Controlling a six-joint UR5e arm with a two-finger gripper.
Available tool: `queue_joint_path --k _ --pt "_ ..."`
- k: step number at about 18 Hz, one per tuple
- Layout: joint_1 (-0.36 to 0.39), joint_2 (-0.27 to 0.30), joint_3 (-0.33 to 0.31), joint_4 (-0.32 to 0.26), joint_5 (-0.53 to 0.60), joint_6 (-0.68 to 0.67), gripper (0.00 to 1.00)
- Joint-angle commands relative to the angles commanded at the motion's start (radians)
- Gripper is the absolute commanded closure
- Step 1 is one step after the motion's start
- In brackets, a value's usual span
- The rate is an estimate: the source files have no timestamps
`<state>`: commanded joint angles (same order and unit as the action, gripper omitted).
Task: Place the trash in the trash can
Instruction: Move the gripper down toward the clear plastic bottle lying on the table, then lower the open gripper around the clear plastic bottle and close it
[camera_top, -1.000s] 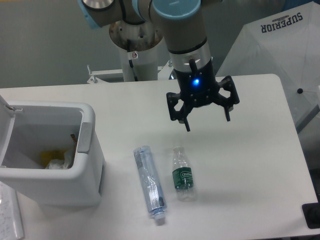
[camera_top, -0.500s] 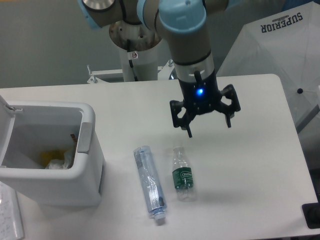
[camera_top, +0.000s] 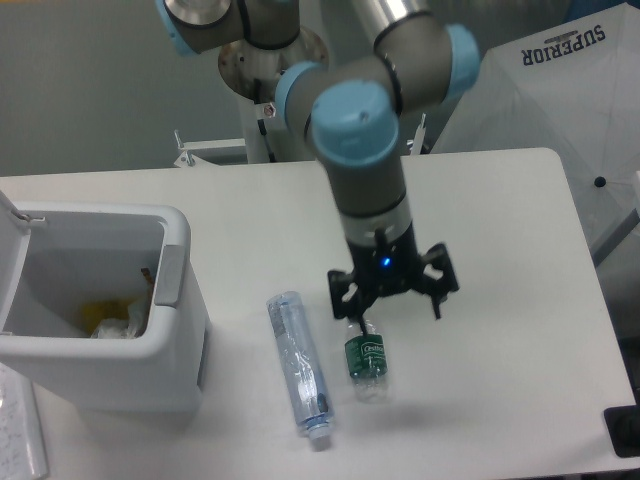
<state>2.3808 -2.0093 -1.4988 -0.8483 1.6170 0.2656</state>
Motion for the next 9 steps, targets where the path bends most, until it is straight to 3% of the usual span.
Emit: queue_joint_path --k 5,9 --pt "-0.015 -0.081 0.046 0.002 -0.074 -0.069 0.0" --pt "-0.032 -0.198 0.13 0.002 -0.085 -0.126 0.0"
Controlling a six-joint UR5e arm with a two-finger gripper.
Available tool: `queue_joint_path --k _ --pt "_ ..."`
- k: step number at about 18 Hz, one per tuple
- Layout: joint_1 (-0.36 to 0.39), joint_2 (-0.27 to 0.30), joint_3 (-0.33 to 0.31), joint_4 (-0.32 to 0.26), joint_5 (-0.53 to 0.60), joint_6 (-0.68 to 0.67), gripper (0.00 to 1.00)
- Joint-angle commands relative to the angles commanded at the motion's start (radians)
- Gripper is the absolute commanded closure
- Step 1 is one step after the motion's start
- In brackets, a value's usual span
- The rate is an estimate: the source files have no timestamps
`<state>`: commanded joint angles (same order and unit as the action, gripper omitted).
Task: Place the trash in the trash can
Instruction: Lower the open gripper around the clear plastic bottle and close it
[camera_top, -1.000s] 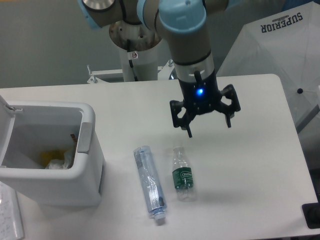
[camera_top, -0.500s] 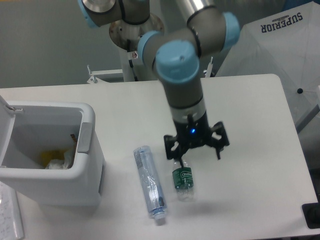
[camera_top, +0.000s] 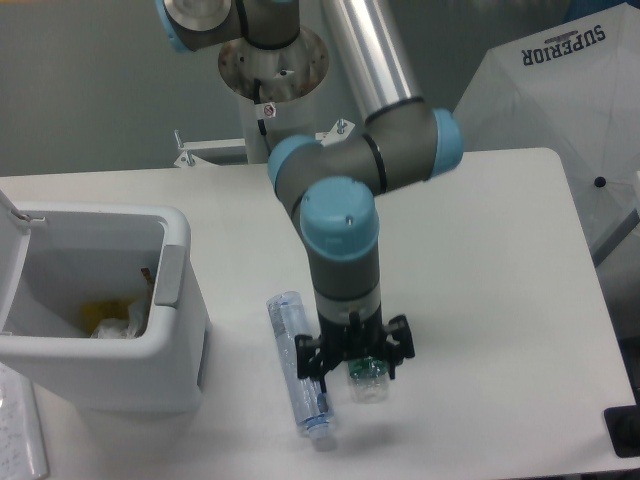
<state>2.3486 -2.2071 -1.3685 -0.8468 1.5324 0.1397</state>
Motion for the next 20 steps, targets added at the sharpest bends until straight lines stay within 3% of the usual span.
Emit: queue_joint_path --k 11,20 --pt "-0.025 -0.095 0.034 0.002 -0.002 -0.066 0.0" --pt "-0.031 -0.117 0.039 0.031 0.003 -0.089 0.02"
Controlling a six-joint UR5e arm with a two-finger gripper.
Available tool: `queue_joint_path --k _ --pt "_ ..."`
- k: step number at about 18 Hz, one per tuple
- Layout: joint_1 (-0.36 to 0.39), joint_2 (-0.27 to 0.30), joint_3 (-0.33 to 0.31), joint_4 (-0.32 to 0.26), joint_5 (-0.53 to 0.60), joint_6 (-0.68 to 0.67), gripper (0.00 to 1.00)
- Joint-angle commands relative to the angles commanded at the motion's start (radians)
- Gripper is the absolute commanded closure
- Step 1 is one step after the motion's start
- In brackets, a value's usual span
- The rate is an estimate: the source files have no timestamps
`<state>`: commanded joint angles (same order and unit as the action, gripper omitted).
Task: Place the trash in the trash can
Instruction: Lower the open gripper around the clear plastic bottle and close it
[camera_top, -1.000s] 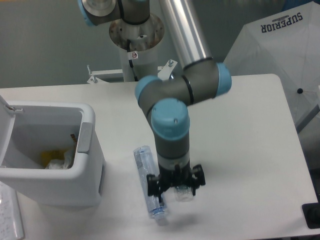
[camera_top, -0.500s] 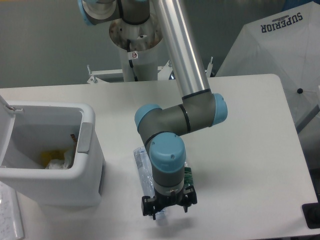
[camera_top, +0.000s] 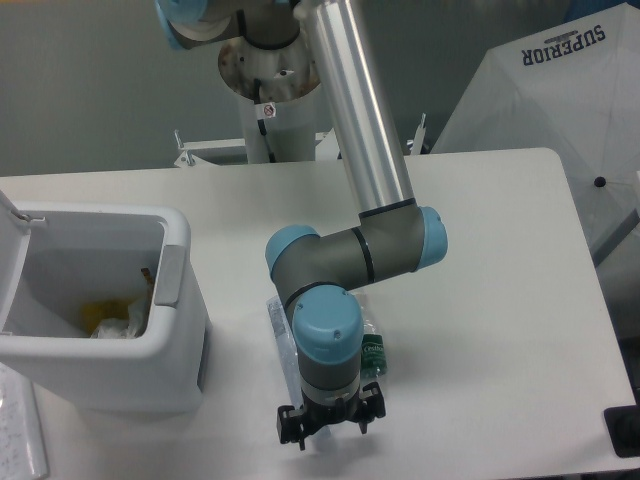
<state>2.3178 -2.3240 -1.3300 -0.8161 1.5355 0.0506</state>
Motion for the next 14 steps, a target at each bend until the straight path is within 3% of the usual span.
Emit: queue_joint_path --k 7,14 --pt "-0.012 -0.012 -0.002 0.0 0.005 -0.002 0.25" --pt "-0.014 -0.017 -0.008 0.0 0.008 0.002 0.31"
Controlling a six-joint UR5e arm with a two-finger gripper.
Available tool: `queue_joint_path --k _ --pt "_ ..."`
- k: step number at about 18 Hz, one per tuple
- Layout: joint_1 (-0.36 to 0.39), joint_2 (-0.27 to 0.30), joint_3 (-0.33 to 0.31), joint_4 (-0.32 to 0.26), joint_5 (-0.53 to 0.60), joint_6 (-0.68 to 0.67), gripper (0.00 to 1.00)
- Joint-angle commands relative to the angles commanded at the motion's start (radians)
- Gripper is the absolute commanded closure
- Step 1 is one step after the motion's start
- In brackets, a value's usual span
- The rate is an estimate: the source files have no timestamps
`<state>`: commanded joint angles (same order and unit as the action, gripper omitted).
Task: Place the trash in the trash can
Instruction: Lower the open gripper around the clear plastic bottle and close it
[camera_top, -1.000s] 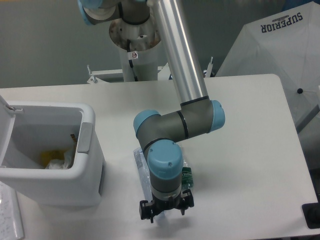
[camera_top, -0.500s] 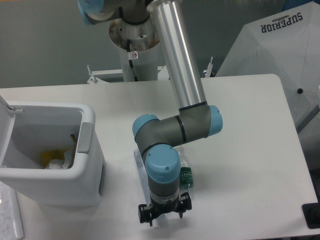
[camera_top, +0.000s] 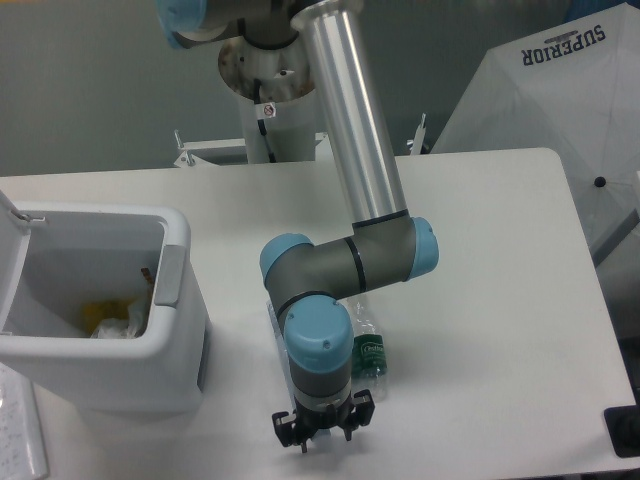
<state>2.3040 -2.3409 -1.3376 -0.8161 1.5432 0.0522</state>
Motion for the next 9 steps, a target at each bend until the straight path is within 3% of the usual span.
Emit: queue_joint_path --k 9 --pt "-0.008 0.002 -0.005 -0.002 0.003 0.002 0.57"
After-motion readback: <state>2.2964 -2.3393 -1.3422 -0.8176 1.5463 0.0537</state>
